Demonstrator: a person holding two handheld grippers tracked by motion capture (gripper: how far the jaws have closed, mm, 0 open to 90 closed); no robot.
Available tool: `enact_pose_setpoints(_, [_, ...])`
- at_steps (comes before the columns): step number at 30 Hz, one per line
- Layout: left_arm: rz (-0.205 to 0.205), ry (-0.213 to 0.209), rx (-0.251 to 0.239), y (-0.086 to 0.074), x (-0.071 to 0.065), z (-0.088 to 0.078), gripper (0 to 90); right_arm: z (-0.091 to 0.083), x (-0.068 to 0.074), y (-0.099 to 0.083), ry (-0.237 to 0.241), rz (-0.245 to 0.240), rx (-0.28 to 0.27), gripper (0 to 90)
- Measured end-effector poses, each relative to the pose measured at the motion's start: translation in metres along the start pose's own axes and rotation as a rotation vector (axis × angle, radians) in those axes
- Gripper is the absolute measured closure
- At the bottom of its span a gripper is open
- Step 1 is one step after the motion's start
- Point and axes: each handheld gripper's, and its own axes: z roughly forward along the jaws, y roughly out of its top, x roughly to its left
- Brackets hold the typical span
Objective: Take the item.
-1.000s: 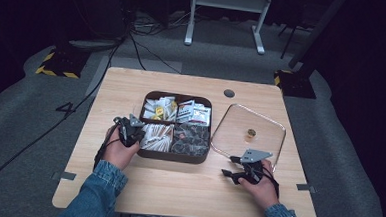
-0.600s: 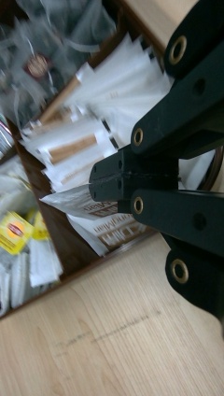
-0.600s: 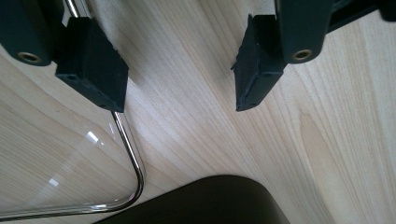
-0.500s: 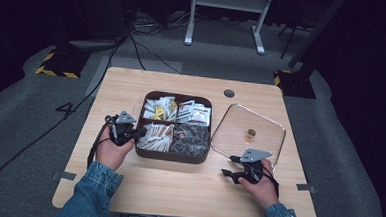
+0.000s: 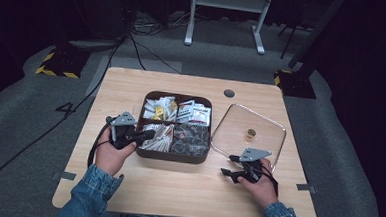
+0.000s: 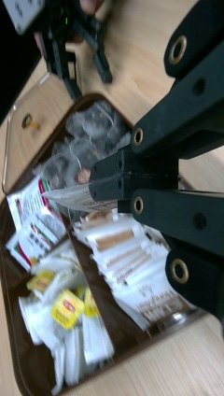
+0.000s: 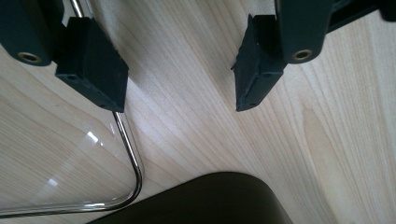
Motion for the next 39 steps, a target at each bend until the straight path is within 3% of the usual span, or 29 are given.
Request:
enact_pose_setpoints(5, [0.021,-0.038,-0.010,0.004,-0.010,-0.002,90.0,0.000,0.000,0.000,0.000,-0.001,0.000,35.6])
enact_pose_setpoints(9, [0.028,-0.099,-0.014,0.006,-0.021,0.001,90.0,0.000,0.000,0.000,0.000,-0.001,0.000,35.6])
enact_pose_setpoints(17, [0.062,-0.146,0.015,0.005,-0.034,0.010,90.0,0.000,0.000,0.000,0.000,0.000,0.000,35.6])
enact_pose_setpoints(18, [0.052,-0.205,0.025,0.004,-0.037,0.013,90.0,0.000,0.000,0.000,0.000,0.000,0.000,35.6])
enact_pose_setpoints(19, [0.049,-0.219,0.029,0.003,-0.039,0.014,90.0,0.000,0.000,0.000,0.001,0.000,0.000,35.6])
enact_pose_setpoints(27, [0.130,-0.256,0.087,-0.005,-0.058,0.030,90.0,0.000,0.000,0.000,0.000,-0.001,0.000,35.6])
enact_pose_setpoints(39, [0.176,-0.294,0.165,-0.020,-0.072,0.057,90.0,0.000,0.000,0.000,0.000,-0.001,0.000,35.6])
